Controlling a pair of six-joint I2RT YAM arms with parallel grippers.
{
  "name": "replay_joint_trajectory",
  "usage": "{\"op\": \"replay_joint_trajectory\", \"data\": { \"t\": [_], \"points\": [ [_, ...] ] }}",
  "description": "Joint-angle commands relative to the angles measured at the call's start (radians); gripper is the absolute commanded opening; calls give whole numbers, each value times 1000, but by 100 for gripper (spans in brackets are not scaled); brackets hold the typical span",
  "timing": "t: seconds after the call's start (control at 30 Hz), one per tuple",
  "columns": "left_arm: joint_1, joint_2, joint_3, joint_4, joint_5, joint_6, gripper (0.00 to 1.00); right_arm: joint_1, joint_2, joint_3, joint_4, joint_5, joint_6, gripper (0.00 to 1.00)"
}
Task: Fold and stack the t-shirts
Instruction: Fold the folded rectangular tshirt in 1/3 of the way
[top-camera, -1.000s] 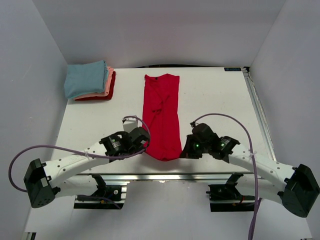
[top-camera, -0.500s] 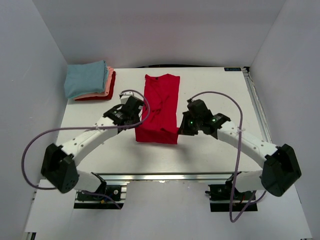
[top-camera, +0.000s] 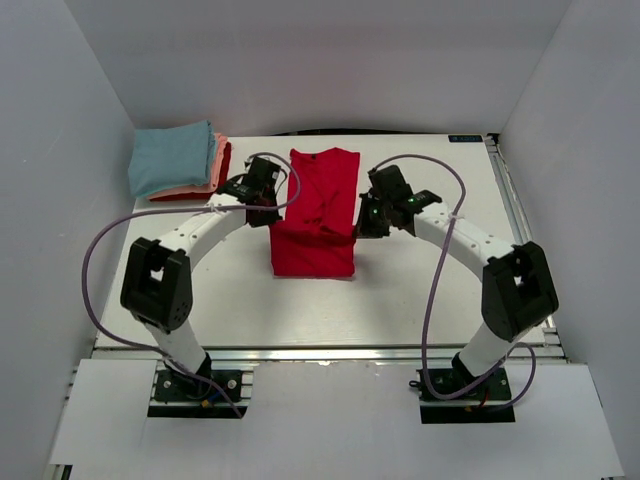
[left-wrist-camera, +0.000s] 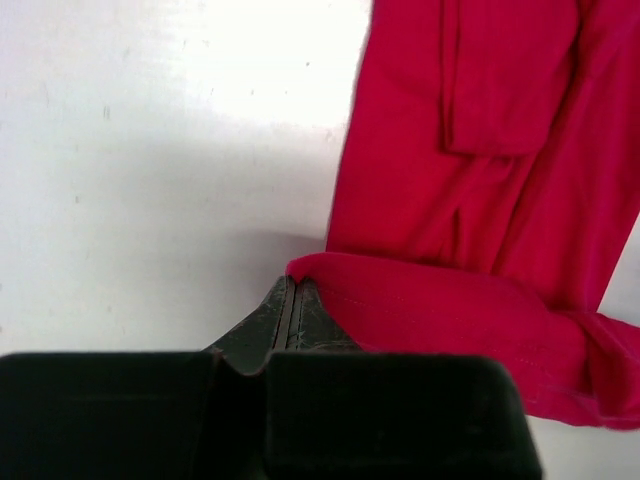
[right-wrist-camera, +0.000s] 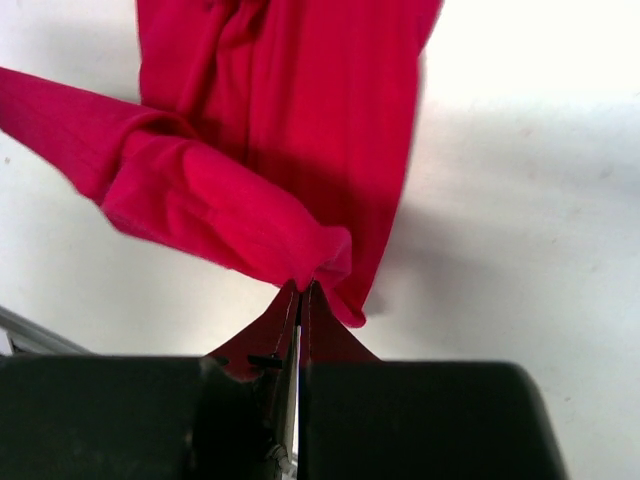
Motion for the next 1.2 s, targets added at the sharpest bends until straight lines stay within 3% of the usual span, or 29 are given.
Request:
{"op": "replay_joint_trajectory", "data": {
  "t": [0.0,0.4,0.73,0.77,0.87,0.9,0.97,1.07,1.1,1.17],
  "points": [
    [23,29,86,32,44,75,0,-39,39,67,1,-3,-44,0],
    [52,246,330,-11,121,170,0,-92,189,194,6,-21,-76,0],
    [88,354,386,-14,142,184,0,-112,337,334,-5,-40,-114,0],
    [95,365,396,-16,147,184,8,-114,347,349,-9,-32,-119,0],
    [111,414,464,-22,165,186,26,-121,390,400,-5,-15,-128,31],
    [115,427,491,-25,182,186,35,-124,409,409,-2,-14,-129,48],
    [124,460,570,-25,193,184,48,-134,426,441,3,-11,-134,57],
    [143,490,662,-16,237,163,55,-149,447,470,32,11,-123,63],
    [147,494,679,-13,266,161,62,-154,446,473,40,25,-119,64],
    [155,487,727,-28,270,167,64,-169,418,467,73,54,-120,65]
  ]
}}
